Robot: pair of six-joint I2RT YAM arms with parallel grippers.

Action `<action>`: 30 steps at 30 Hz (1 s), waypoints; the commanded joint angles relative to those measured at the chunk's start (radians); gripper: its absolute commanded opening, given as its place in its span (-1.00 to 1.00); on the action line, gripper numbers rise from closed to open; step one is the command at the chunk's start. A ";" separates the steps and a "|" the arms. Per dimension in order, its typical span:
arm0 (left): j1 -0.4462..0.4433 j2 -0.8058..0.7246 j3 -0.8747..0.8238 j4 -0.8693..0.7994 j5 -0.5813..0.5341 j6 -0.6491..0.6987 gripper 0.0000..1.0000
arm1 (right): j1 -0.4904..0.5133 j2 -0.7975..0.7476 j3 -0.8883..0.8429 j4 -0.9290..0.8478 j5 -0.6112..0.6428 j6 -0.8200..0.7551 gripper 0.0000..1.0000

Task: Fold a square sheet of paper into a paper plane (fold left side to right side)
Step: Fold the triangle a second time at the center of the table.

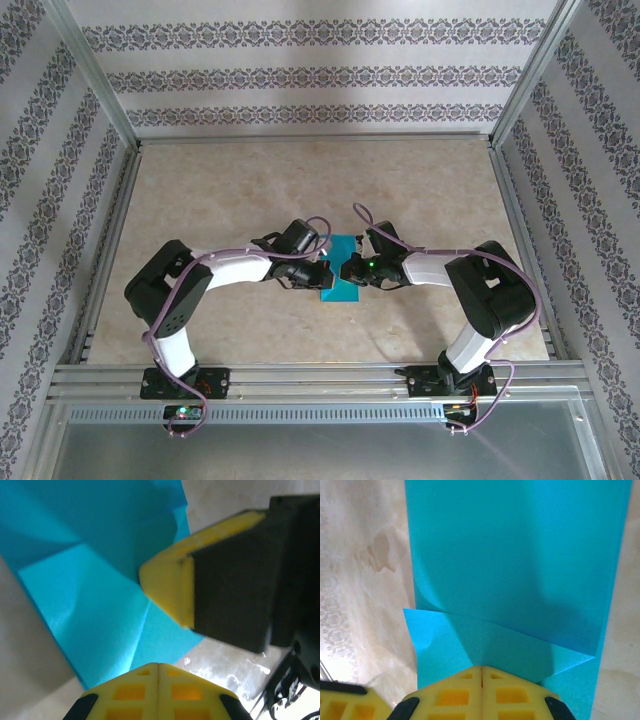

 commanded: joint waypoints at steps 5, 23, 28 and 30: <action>0.012 0.092 0.064 0.043 0.042 -0.006 -1.00 | -0.001 0.049 -0.007 -0.068 0.080 -0.014 -1.00; 0.012 0.136 0.089 -0.007 0.016 0.027 -1.00 | 0.000 0.052 -0.012 -0.071 0.086 -0.013 -1.00; 0.010 0.131 0.071 -0.040 0.010 0.041 -1.00 | 0.000 0.052 -0.011 -0.074 0.088 -0.012 -1.00; 0.010 0.124 0.053 -0.041 0.010 0.041 -1.00 | 0.000 0.052 -0.009 -0.074 0.088 -0.014 -1.00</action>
